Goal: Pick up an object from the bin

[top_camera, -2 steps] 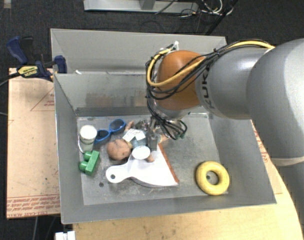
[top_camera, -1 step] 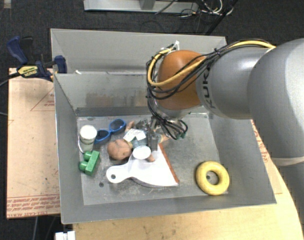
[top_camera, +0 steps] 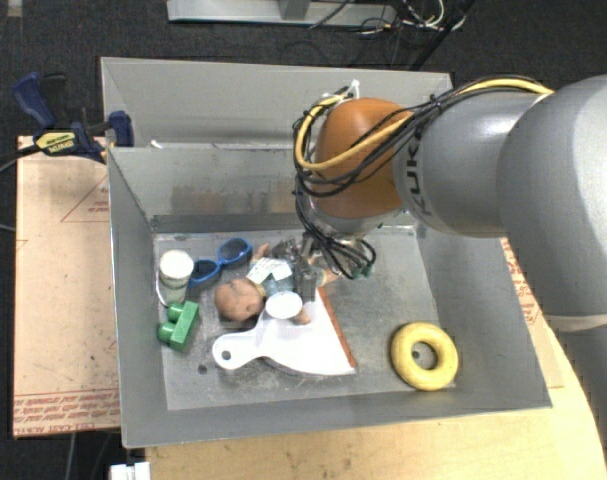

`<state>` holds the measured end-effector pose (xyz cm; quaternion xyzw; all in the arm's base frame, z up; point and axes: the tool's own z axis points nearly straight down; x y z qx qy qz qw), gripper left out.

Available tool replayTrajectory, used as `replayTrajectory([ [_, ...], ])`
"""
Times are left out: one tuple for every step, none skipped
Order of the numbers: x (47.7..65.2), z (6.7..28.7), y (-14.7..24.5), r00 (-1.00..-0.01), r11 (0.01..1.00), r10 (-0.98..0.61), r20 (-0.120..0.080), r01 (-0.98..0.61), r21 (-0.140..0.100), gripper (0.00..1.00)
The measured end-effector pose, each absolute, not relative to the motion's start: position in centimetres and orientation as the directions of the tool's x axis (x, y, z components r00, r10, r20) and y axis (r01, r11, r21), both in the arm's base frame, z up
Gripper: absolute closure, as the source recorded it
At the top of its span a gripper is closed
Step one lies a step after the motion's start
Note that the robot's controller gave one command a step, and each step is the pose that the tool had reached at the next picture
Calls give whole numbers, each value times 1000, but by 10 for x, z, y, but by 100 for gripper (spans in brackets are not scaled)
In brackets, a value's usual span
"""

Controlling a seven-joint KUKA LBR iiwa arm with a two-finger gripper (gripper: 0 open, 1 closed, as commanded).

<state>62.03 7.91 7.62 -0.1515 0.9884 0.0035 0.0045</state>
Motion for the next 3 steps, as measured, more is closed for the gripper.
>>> replayTrajectory([
  [618, 95, 79, -954, 954, -301, -3, -301, 6, 100],
  [620, 119, 79, -953, 953, -302, -8, -302, 5, 100],
  [621, 136, 79, -954, 954, -301, -12, -301, 5, 100],
])
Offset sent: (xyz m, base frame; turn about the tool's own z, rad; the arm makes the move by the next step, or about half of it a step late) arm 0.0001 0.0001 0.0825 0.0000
